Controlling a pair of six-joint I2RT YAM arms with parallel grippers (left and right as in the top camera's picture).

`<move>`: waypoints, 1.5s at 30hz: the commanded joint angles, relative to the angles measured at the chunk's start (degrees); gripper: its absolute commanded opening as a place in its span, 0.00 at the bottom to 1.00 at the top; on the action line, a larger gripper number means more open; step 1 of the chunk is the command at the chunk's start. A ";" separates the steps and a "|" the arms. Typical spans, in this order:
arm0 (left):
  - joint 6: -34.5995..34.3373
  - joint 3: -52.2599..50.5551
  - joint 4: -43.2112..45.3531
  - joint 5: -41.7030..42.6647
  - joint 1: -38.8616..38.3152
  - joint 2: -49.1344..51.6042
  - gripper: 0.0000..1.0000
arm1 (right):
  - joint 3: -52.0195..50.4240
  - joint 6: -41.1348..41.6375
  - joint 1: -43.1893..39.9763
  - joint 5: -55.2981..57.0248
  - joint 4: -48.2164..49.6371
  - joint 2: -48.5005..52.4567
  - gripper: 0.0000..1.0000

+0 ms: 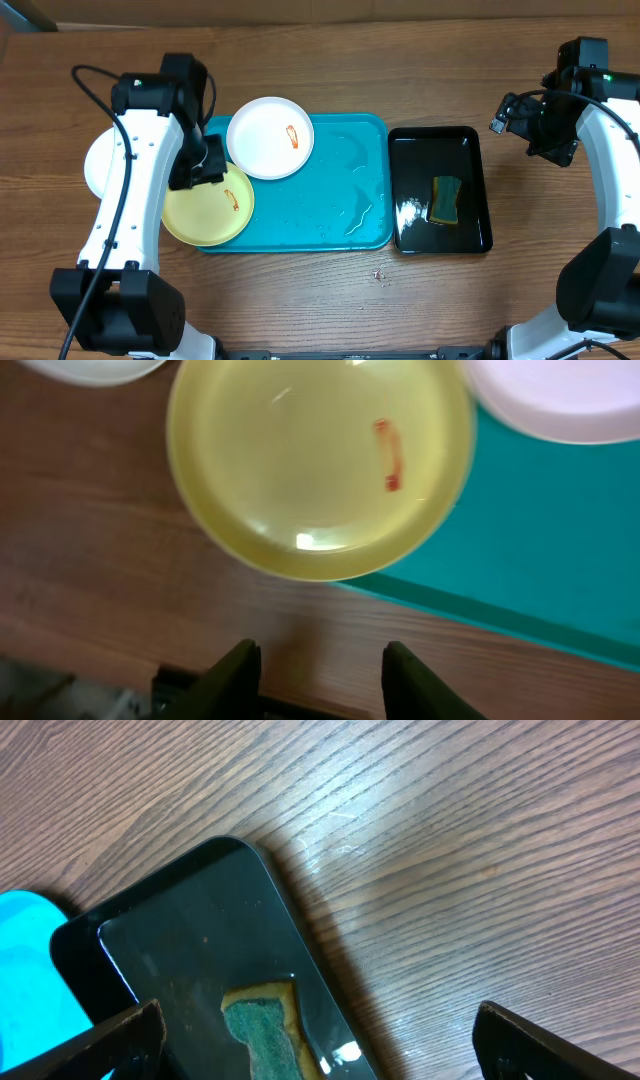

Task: Clean dirty plates on tray and stack at the side
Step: 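Release the plate and move left gripper to the yellow plate rim, then grasp the yellow plate rim and slide it right on the tray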

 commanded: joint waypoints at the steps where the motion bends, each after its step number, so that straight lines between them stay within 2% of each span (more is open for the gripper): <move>1: -6.08 -3.23 0.20 -6.34 4.11 0.17 0.43 | 0.35 0.04 -0.04 0.37 0.17 -0.57 1.00; 7: -7.58 -11.10 5.44 -5.70 13.84 0.17 0.39 | 0.35 0.04 -0.04 0.37 0.17 -0.57 1.00; 11: -6.91 -16.65 12.76 -2.12 18.67 0.17 0.35 | 0.35 0.04 -0.04 0.37 0.17 -0.57 1.00; 14: -5.05 -19.65 16.48 1.20 19.06 0.17 0.34 | 0.35 0.04 -0.04 0.37 0.17 -0.57 1.00; 21: -4.92 -25.16 26.25 0.24 19.02 0.17 0.37 | 0.35 0.04 -0.04 0.37 0.17 -0.57 1.00; 28: -4.90 -28.17 31.19 0.28 19.02 0.17 0.38 | 0.35 0.04 -0.04 0.37 0.17 -0.57 1.00; 29: -4.48 -29.31 32.81 0.33 18.99 0.17 0.32 | 0.35 0.04 -0.04 0.37 0.17 -0.57 1.00; 33: -4.02 -31.67 35.95 0.55 18.99 0.20 0.29 | 0.35 0.04 -0.04 0.37 0.17 -0.57 1.00; 36: -3.98 -32.02 36.06 0.87 18.97 0.20 0.19 | 0.35 0.07 -0.04 0.37 0.17 -0.57 1.00; 40: -1.92 -32.00 36.26 4.52 18.95 0.20 0.17 | 0.35 0.04 -0.04 0.37 0.17 -0.57 1.00; 45: -0.28 -31.89 34.23 9.27 18.95 0.17 0.04 | 0.35 0.04 -0.04 0.37 0.17 -0.57 1.00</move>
